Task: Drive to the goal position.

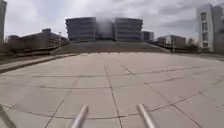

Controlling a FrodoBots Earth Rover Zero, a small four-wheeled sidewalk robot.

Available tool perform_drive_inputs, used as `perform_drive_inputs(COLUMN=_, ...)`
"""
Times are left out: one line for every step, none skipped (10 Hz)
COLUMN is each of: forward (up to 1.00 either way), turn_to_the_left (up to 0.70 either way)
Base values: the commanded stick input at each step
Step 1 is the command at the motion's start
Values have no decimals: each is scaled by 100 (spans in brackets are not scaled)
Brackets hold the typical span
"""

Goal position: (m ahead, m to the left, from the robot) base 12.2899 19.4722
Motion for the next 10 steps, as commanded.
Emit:
perform_drive_inputs(forward=100, turn_to_the_left=-27)
perform_drive_inputs(forward=100, turn_to_the_left=-27)
perform_drive_inputs(forward=100, turn_to_the_left=-27)
perform_drive_inputs(forward=100, turn_to_the_left=-27)
perform_drive_inputs(forward=100, turn_to_the_left=-27)
perform_drive_inputs(forward=100, turn_to_the_left=-27)
perform_drive_inputs(forward=100, turn_to_the_left=-27)
perform_drive_inputs(forward=100, turn_to_the_left=-9)
perform_drive_inputs(forward=100, turn_to_the_left=0)
perform_drive_inputs(forward=100, turn_to_the_left=0)
